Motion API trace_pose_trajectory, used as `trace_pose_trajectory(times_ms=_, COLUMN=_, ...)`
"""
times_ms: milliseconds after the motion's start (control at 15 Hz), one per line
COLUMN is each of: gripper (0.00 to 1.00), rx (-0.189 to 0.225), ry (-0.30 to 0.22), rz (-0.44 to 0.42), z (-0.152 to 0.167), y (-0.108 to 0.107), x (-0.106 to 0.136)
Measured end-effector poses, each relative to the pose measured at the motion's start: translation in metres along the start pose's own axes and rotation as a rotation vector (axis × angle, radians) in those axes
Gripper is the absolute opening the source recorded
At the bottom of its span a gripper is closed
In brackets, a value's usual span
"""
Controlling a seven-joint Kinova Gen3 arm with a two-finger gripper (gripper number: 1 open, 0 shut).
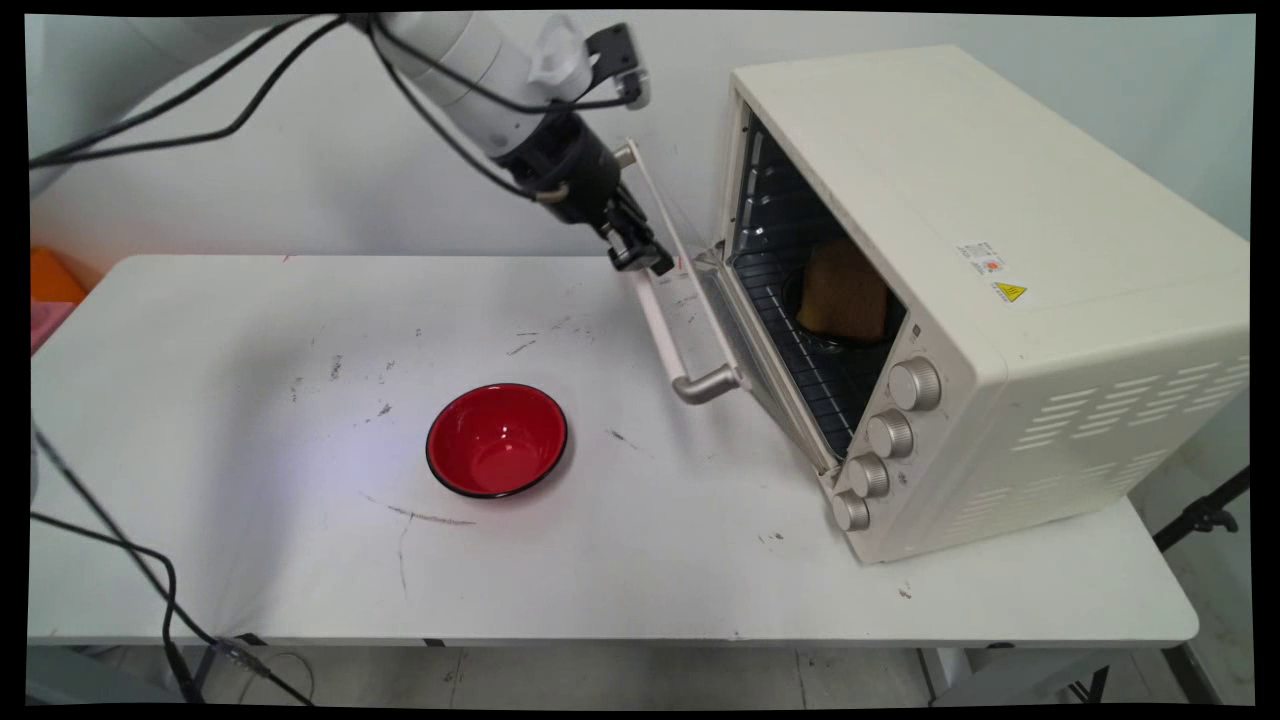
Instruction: Open the oven
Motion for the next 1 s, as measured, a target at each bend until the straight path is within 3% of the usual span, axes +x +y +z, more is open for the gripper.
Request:
trace_pose_trajectory(times_ms=733, gripper=0.00, rx=-0.011, ry=0.074, rz=-0.143, z=0.010, y=0.007, x=-0.065)
trace_pose_trajectory(times_ms=1000, gripper=0.00, rx=-0.023, ry=0.104, rz=-0.153, z=0.013, y=0.010, x=-0.089)
